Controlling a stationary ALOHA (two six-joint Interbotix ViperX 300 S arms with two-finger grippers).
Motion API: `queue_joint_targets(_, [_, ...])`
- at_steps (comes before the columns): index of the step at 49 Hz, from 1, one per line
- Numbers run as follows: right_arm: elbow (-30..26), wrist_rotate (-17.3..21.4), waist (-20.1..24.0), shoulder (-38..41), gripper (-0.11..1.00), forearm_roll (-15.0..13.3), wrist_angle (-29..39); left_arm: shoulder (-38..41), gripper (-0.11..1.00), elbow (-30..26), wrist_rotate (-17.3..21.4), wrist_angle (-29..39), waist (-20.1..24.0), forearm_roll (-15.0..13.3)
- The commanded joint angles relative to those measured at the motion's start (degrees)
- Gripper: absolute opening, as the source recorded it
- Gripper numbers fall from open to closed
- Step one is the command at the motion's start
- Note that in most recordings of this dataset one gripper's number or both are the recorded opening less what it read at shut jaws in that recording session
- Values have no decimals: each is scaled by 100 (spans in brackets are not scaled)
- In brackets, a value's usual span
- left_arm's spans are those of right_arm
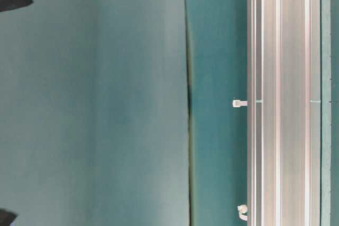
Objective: Lift the large metal rail with both hands.
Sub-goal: 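Lower both grippers over the rail near its ends, straddling it, then close both grippers on the silver rail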
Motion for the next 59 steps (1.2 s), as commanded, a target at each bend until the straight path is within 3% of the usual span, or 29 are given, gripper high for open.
queue_joint_targets(1, [26,-53,-9,123,97,-18,-105,97,99,-18,9,-176,-9,18])
queue_joint_targets(17, [202,-53,-9,466,97,-18,-896,580,99,360,9,-1195,9,18])
queue_joint_targets(36, [431,-62,0,791,97,-18,-1371,1063,99,439,18,-1494,44,18])
queue_joint_targets(59, [589,-62,35,1362,97,-9,-2021,1644,99,554,290,-2180,97,18])
